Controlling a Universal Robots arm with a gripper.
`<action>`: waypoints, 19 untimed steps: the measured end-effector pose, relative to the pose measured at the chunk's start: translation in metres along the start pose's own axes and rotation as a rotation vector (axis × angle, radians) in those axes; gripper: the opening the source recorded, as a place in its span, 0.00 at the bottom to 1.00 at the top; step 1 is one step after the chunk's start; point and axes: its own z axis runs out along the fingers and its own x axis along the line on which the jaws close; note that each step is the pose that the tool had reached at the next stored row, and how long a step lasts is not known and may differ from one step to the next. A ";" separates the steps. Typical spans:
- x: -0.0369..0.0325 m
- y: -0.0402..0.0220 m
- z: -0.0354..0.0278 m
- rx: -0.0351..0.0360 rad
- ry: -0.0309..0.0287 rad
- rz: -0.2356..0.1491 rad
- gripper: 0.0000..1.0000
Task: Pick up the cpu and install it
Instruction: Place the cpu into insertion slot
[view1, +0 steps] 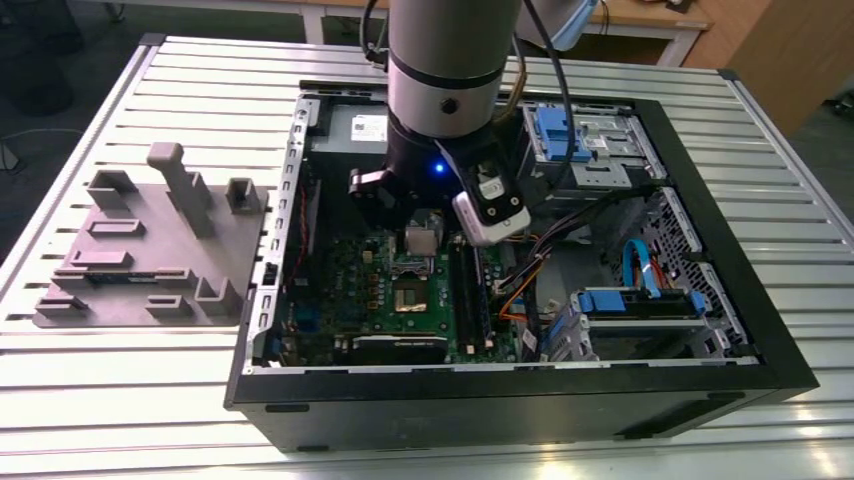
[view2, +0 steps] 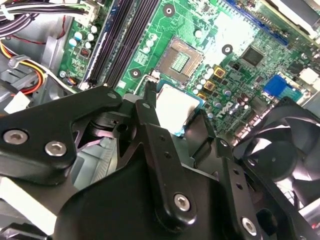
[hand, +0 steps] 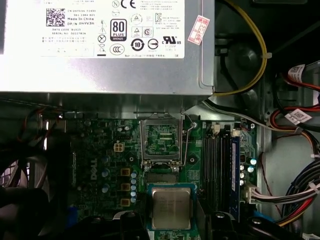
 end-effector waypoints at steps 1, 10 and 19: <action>0.0000 -0.0001 0.0009 0.0000 0.0000 0.000 0.47; 0.0000 -0.0003 0.0070 0.0012 0.0000 0.000 0.47; 0.0000 -0.0003 0.0082 0.0014 0.0000 0.000 0.47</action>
